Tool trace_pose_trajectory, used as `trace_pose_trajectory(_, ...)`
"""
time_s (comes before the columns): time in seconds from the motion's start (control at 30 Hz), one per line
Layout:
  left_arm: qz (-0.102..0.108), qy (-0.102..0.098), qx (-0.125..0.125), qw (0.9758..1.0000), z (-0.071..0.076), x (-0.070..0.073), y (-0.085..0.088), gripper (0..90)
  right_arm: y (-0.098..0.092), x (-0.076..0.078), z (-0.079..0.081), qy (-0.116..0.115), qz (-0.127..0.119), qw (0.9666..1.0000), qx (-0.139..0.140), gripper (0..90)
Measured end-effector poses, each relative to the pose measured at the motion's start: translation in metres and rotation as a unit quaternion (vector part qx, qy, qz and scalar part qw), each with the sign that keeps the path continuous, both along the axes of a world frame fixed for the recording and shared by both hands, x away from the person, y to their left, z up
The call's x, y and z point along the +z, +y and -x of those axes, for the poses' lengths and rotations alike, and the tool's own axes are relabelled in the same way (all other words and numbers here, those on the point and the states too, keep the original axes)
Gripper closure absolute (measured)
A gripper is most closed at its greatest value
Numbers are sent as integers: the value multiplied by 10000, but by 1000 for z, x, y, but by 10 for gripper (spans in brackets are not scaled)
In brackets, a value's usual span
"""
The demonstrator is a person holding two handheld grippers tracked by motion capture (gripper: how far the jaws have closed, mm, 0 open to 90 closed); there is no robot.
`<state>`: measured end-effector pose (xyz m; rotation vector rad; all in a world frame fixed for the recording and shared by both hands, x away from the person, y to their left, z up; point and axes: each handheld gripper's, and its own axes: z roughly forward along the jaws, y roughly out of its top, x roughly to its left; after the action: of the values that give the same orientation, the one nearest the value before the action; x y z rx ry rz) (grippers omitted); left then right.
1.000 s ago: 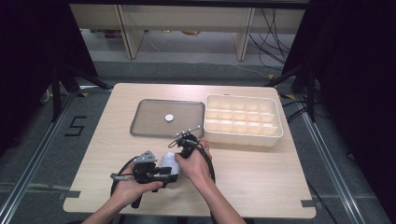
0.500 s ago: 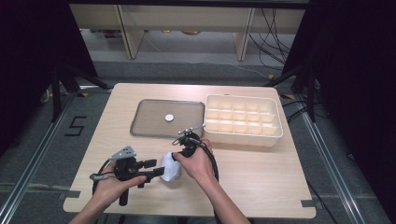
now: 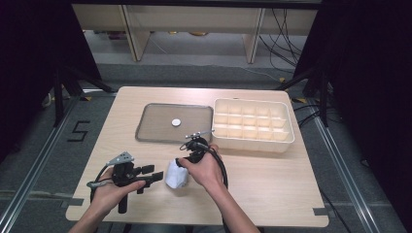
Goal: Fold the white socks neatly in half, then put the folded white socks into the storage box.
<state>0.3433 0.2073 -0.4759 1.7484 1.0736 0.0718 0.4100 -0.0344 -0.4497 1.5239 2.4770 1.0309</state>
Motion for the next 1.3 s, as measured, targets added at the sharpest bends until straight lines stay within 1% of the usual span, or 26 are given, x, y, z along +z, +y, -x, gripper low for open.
trace_pose_trajectory(0.07,-12,3,-9,10000,-1,-1,0,405,-1,-1,0,-50,-42,10000,13,406)
trace_pose_trajectory(0.17,-75,137,10,9999,-4,-2,1,404,-3,1,1,-79,-45,10000,22,403)
trace_pose_trajectory(0.2,-28,119,22,9999,-5,-4,1,405,-4,2,1,-104,-45,9999,52,402)
trace_pose_trajectory(0.23,-37,148,64,9999,-5,-4,1,405,-4,3,2,-63,-85,9999,-25,399)
trace_pose_trajectory(0.27,-35,149,74,9999,-6,-4,0,406,-5,3,2,-97,-77,9999,-3,396)
trace_pose_trajectory(0.3,-3,136,75,9999,-7,-4,-1,406,-5,3,3,-66,-97,9999,-78,395)
trace_pose_trajectory(0.33,20,152,51,9999,-7,-4,-1,406,-6,2,3,-60,-123,9999,-59,396)
trace_pose_trajectory(0.4,-26,190,7,9998,-7,-4,-2,405,-7,-1,2,-64,-75,10000,-15,396)
trace_pose_trajectory(0.53,-43,189,28,9998,-5,-4,-1,405,-7,-3,1,133,-67,9999,-71,397)
trace_pose_trajectory(0.6,-44,180,51,9998,-4,-4,0,405,-7,-5,0,95,-27,9999,-65,397)
trace_pose_trajectory(0.67,12,171,17,9999,-5,-6,0,405,-7,-3,1,192,-1,9998,-65,393)
trace_pose_trajectory(0.7,-25,174,34,9998,-6,-6,0,405,-7,-3,1,179,1,9998,-60,395)
trace_pose_trajectory(0.73,-18,183,41,9998,-7,-6,1,404,-8,-1,1,157,-56,9999,-22,393)
trace_pose_trajectory(0.8,8,164,132,9998,-6,-6,3,405,-8,-1,0,118,-32,9999,-27,392)
trace_pose_trajectory(0.83,50,142,149,9998,-6,-7,3,405,-8,0,1,204,-79,9998,-44,391)
trace_pose_trajectory(0.87,18,146,160,9998,-5,-6,4,406,-8,0,0,208,-63,9998,-18,388)
trace_pose_trajectory(0.93,48,151,145,9998,-7,-7,4,406,-7,-2,0,267,-14,9996,54,372)
trace_pose_trajectory(0.97,13,169,164,9997,-8,-7,5,406,-6,-2,0,360,-20,9993,2,369)
trace_pose_trajectory(1.0,9,145,201,9997,-8,-7,6,406,-7,-2,0,308,-12,9995,34,365)
trace_pose_trajectory(1.03,23,143,259,9996,-8,-7,6,405,-6,-2,1,396,-10,9992,-84,359)
trace_pose_trajectory(1.07,80,96,274,9995,-8,-7,6,404,-7,-3,1,408,-22,9991,-106,357)
trace_pose_trajectory(1.1,116,101,289,9995,-8,-7,5,403,-7,-3,1,458,-46,9989,-47,354)
trace_pose_trajectory(1.13,114,99,314,9994,-8,-8,5,402,-6,-3,1,653,-74,9978,-79,352)
trace_pose_trajectory(1.17,63,93,362,9993,-7,-8,4,403,-7,-5,1,514,24,9987,19,351)
trace_pose_trajectory(1.23,31,30,294,9996,-6,-11,2,403,-6,-6,1,527,26,9986,-16,350)
trace_pose_trajectory(1.3,-1,50,298,9995,-5,-11,1,402,-5,-6,0,604,19,9981,-131,347)
